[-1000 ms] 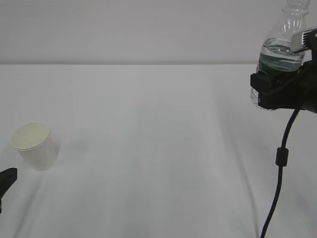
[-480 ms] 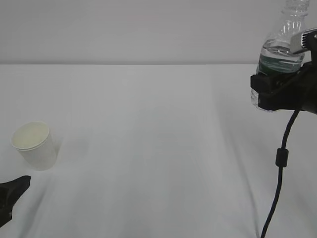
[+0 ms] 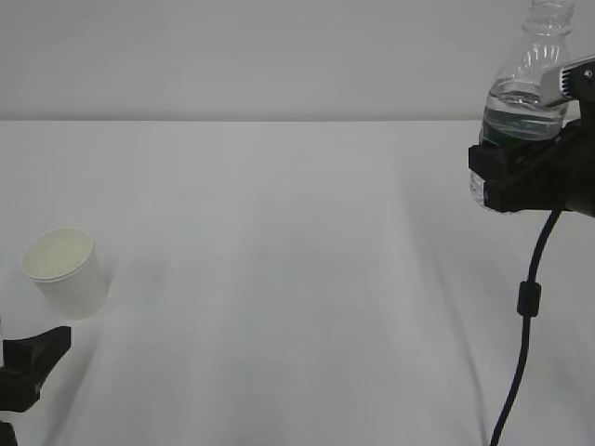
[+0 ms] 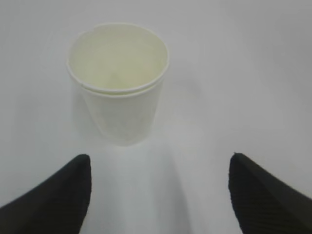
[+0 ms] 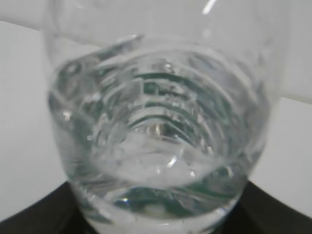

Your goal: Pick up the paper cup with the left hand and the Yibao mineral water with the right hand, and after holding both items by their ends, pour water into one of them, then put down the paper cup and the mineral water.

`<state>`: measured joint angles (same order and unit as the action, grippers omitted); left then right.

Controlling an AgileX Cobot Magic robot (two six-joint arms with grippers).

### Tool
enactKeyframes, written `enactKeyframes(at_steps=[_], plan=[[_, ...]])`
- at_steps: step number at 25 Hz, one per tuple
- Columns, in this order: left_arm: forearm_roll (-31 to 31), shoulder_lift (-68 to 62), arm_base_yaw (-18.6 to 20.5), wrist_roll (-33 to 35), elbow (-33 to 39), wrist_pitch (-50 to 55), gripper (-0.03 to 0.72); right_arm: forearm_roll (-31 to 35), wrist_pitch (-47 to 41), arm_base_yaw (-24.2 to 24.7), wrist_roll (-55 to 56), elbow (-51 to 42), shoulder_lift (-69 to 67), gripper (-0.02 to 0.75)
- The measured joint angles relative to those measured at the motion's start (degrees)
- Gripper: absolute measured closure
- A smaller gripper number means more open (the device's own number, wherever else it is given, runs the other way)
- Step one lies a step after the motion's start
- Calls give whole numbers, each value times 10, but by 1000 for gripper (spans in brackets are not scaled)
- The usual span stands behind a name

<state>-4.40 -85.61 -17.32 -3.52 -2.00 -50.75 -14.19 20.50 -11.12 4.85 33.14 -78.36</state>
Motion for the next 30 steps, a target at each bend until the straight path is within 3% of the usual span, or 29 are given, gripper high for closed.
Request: enactKeyframes(at_steps=[9, 30], plan=[[6, -123, 0, -6, -6, -142, 45, -3, -4, 0, 0, 0, 0, 302], [-31, -176, 0, -11, -7, -151, 56, -6, -9, 0, 1, 0, 0, 302]])
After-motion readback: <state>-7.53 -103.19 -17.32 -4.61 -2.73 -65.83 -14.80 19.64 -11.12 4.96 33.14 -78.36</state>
